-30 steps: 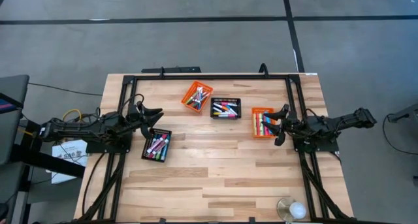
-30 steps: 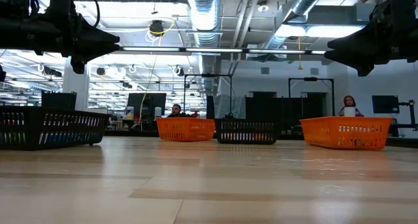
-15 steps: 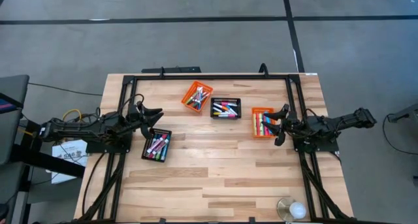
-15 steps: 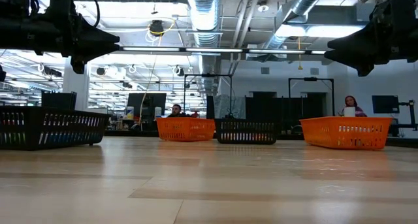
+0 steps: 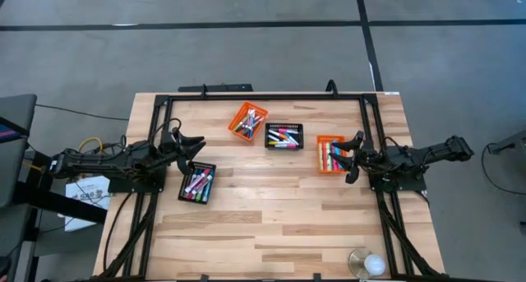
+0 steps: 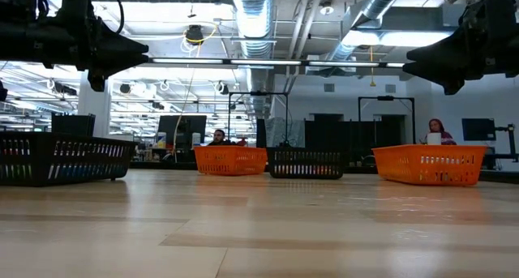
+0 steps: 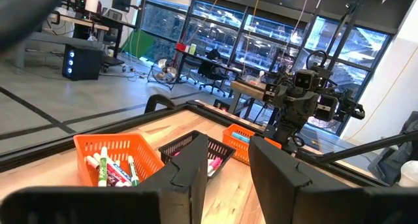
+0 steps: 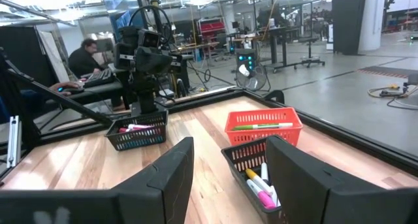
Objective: Pick & Place Markers
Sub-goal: Return to Home Position
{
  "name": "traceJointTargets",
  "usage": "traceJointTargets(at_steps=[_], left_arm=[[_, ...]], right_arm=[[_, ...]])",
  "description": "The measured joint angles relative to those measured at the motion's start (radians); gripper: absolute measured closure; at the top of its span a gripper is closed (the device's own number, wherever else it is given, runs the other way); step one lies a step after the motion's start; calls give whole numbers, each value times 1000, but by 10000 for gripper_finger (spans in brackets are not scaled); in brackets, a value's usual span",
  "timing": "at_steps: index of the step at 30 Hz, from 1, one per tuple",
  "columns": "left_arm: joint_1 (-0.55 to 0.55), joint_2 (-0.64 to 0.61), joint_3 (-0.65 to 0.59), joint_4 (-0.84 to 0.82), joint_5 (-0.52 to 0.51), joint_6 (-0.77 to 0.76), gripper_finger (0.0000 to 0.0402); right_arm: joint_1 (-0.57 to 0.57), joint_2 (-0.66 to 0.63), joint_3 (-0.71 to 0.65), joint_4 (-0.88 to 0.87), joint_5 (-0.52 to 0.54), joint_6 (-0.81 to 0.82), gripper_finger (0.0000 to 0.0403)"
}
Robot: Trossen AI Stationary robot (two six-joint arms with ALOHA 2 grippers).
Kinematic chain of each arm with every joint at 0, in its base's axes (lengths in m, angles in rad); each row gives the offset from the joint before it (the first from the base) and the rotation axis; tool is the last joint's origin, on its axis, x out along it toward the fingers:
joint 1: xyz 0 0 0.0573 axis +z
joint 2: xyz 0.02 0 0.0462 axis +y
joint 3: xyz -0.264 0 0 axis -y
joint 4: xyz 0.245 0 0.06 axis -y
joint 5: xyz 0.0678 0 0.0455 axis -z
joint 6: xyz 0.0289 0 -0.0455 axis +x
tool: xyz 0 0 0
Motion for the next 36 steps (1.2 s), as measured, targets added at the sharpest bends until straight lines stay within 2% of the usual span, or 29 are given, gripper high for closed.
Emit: traceJointTargets(at_steps=[36], left_arm=[[0,0,0,0,0,0,294]], right_arm=[[0,0,0,0,0,0,220]])
